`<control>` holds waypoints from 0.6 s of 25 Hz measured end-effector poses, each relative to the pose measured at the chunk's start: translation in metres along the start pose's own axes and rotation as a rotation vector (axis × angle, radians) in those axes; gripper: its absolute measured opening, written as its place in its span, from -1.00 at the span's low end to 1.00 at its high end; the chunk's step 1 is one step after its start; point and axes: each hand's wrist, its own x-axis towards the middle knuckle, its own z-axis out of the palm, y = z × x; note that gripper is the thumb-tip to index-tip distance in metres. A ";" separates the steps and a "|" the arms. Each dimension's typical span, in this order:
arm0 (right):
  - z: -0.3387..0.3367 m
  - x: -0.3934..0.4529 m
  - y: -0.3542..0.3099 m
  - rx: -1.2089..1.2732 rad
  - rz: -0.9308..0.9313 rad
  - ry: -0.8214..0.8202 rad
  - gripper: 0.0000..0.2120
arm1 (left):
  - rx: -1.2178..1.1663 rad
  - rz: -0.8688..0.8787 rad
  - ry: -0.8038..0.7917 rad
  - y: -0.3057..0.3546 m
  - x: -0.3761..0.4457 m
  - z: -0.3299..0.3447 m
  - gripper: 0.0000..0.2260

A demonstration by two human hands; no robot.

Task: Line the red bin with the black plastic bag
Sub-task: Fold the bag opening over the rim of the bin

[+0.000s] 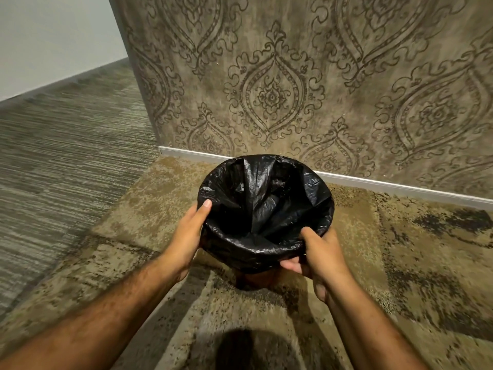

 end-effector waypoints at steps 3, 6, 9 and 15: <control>0.005 0.018 -0.006 0.020 -0.009 0.024 -0.55 | 0.030 -0.015 0.008 -0.005 0.000 -0.014 -0.58; 0.021 0.041 -0.016 0.063 -0.011 0.015 -0.56 | 0.103 -0.078 0.017 -0.019 -0.002 -0.033 -0.67; 0.041 0.077 -0.029 0.084 -0.028 -0.005 -0.50 | 0.117 -0.135 0.012 -0.031 -0.005 -0.046 -0.66; 0.080 0.136 -0.067 0.050 -0.009 -0.051 -0.66 | 0.215 -0.258 -0.026 -0.056 -0.009 -0.065 -0.76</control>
